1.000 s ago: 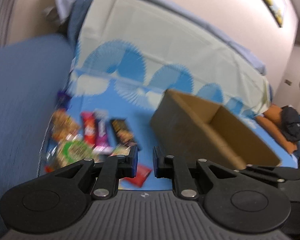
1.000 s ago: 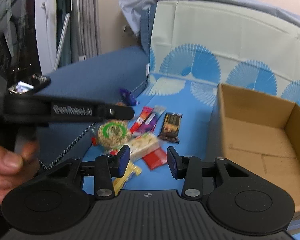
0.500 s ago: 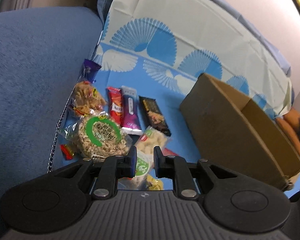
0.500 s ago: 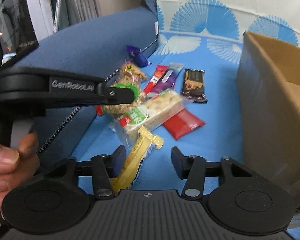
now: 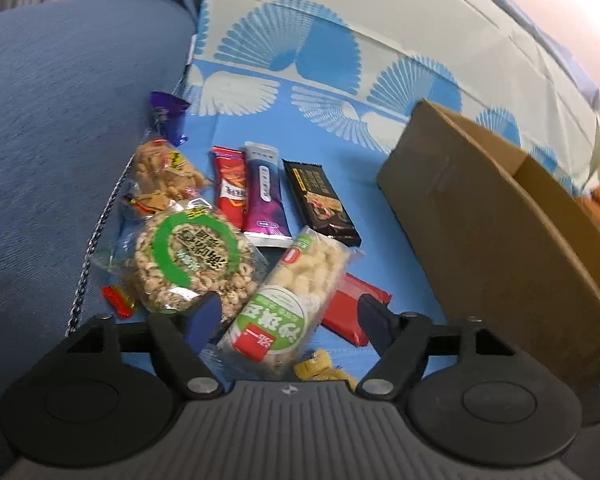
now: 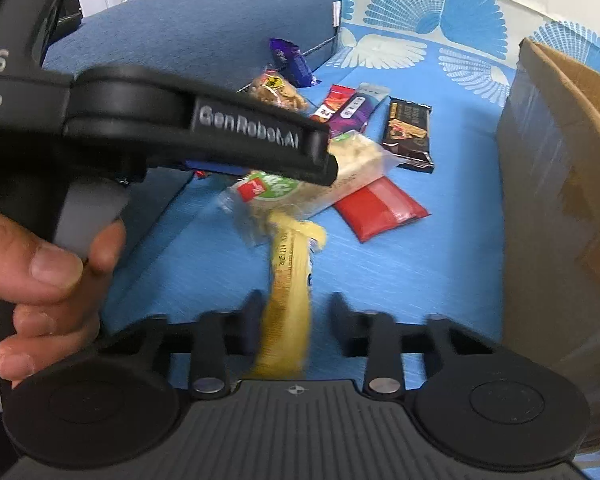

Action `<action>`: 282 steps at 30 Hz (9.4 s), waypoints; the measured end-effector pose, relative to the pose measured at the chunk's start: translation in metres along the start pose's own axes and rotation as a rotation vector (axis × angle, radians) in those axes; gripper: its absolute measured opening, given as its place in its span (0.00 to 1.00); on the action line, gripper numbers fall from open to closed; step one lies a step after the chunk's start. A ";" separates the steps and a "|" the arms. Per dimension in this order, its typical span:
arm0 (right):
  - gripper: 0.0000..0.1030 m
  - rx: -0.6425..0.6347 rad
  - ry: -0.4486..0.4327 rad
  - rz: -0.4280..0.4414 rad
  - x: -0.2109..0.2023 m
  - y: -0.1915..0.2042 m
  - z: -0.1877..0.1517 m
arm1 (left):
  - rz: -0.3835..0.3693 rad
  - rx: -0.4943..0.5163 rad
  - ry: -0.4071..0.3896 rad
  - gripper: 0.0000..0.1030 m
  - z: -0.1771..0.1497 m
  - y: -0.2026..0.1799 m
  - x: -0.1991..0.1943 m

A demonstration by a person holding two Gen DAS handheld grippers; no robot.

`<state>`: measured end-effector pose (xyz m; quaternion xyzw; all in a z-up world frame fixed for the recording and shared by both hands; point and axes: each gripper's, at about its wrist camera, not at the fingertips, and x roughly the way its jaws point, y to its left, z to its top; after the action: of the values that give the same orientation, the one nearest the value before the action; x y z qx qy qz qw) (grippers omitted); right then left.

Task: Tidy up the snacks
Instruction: 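Grasp the yellow wafer bar with the right tool while the left tool grasps the white-green snack pack, then lift the yellow wafer bar with the right tool while the left tool lifts the white-green pack, then carry both snacks over the box and open both tools to drop them, then move both tools back from the box to the snack pile, then grasp the red wrapped bar with the right tool while the left tool grasps the round nut cake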

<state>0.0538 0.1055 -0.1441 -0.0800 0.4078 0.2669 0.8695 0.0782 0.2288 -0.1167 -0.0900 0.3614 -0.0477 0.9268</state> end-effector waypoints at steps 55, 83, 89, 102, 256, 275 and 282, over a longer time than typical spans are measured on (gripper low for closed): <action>0.18 0.004 0.003 -0.038 -0.027 -0.020 -0.027 | 0.041 -0.014 0.246 0.41 -0.025 -0.015 -0.024; 0.16 -0.038 -0.125 -0.088 -0.048 -0.019 -0.025 | -0.012 0.023 0.119 0.38 -0.024 -0.022 -0.040; 0.16 -0.052 -0.206 -0.066 -0.069 -0.021 -0.021 | -0.029 -0.042 0.017 0.39 -0.020 -0.016 -0.056; 0.16 -0.001 -0.350 -0.029 -0.112 -0.034 0.002 | -0.010 -0.025 -0.061 0.39 -0.018 -0.020 -0.069; 0.56 0.049 -0.085 -0.125 0.033 -0.044 0.044 | 0.437 -0.239 -0.126 0.97 0.001 0.002 0.040; 0.53 -0.007 -0.068 -0.078 0.044 -0.034 0.046 | 0.440 -0.184 -0.158 0.82 -0.001 0.003 0.029; 0.52 0.017 -0.061 -0.099 0.011 -0.029 0.042 | 0.315 -0.199 -0.130 0.82 0.003 0.006 0.001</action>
<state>0.1025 0.1006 -0.1274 -0.0844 0.3788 0.2223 0.8944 0.0807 0.2352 -0.1162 -0.1264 0.3135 0.1396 0.9307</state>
